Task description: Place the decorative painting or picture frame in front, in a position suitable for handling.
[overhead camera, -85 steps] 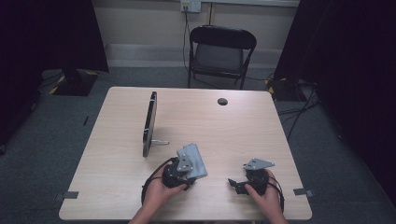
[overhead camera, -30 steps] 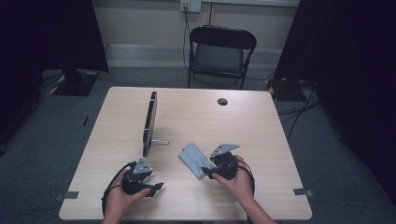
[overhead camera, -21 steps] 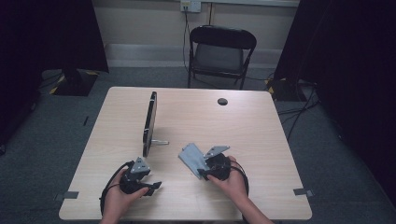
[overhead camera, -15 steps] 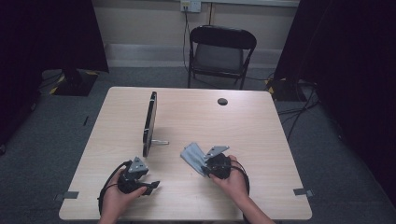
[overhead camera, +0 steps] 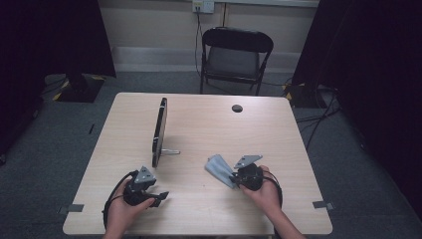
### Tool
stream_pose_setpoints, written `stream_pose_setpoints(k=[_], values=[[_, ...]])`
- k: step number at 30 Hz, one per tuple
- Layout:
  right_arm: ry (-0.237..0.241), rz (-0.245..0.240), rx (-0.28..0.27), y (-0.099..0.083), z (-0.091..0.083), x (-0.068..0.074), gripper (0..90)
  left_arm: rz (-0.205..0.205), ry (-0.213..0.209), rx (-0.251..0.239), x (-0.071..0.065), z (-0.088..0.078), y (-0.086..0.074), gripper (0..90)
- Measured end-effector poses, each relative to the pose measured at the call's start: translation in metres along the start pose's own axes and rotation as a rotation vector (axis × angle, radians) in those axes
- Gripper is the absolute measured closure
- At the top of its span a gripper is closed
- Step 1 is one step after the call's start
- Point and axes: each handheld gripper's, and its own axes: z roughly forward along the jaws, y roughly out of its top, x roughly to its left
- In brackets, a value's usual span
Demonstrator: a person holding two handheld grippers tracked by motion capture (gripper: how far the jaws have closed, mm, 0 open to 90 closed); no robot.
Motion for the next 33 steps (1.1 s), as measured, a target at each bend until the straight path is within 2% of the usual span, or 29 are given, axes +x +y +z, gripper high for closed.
stream_pose_setpoints(k=[1, 2, 4, 6, 12, 13, 15, 16, 18, 20, 25, 26, 28, 31, 32, 33], values=[[0.000, 0.000, 0.000, 0.000, 0.000, 0.000, 80.1, -0.003, 0.003, 0.002, 0.000, 0.000, 0.000, 32.2], [0.011, 0.028, -0.017, -0.006, -0.008, -0.005, 80.1, 0.004, 0.005, 0.006, 0.001, 0.000, 0.000, 32.2], [0.004, 0.031, -0.024, -0.009, -0.012, -0.008, 80.1, -0.002, 0.004, 0.005, 0.001, 0.000, 0.000, 32.2], [-0.018, 0.042, -0.010, -0.020, -0.021, -0.018, 79.9, -0.002, 0.006, 0.006, 0.001, 0.001, 0.000, 32.2], [-0.035, 0.075, -0.004, -0.040, -0.033, -0.032, 79.1, -0.012, 0.013, 0.001, 0.003, 0.000, 0.000, 32.2], [-0.023, 0.087, -0.004, -0.046, -0.034, -0.034, 78.3, -0.013, 0.016, 0.002, 0.004, -0.001, 0.000, 32.2], [-0.027, 0.087, 0.000, -0.047, -0.034, -0.034, 77.5, -0.013, 0.023, 0.005, 0.006, -0.001, 0.000, 32.2], [-0.032, 0.094, 0.003, -0.051, -0.034, -0.034, 75.0, -0.025, 0.023, 0.003, 0.005, -0.001, -0.001, 32.2], [-0.022, 0.109, -0.002, -0.054, -0.034, -0.034, 73.4, -0.026, 0.029, 0.002, 0.006, -0.002, -0.001, 32.1], [-0.037, 0.103, 0.000, -0.054, -0.036, -0.033, 67.7, -0.032, 0.033, -0.002, 0.006, -0.002, -0.001, 32.1], [-0.042, 0.110, -0.016, -0.057, -0.039, -0.031, 64.0, -0.046, 0.054, 0.000, 0.011, -0.005, -0.002, 31.5], [-0.044, 0.100, -0.005, -0.056, -0.039, -0.030, 59.5, -0.054, 0.058, -0.005, 0.012, -0.006, -0.002, 31.2], [-0.059, 0.106, 0.000, -0.056, -0.040, -0.030, 59.4, -0.054, 0.068, -0.012, 0.013, -0.007, -0.002, 31.0], [-0.049, 0.113, -0.004, -0.058, -0.037, -0.031, 59.5, -0.058, 0.086, -0.019, 0.016, -0.009, -0.001, 31.0], [-0.049, 0.113, -0.001, -0.059, -0.036, -0.031, 59.6, -0.078, 0.094, -0.028, 0.017, -0.009, 0.000, 31.0], [-0.048, 0.109, -0.003, -0.060, -0.036, -0.031, 59.6, -0.076, 0.096, -0.031, 0.018, -0.009, 0.001, 31.0]])
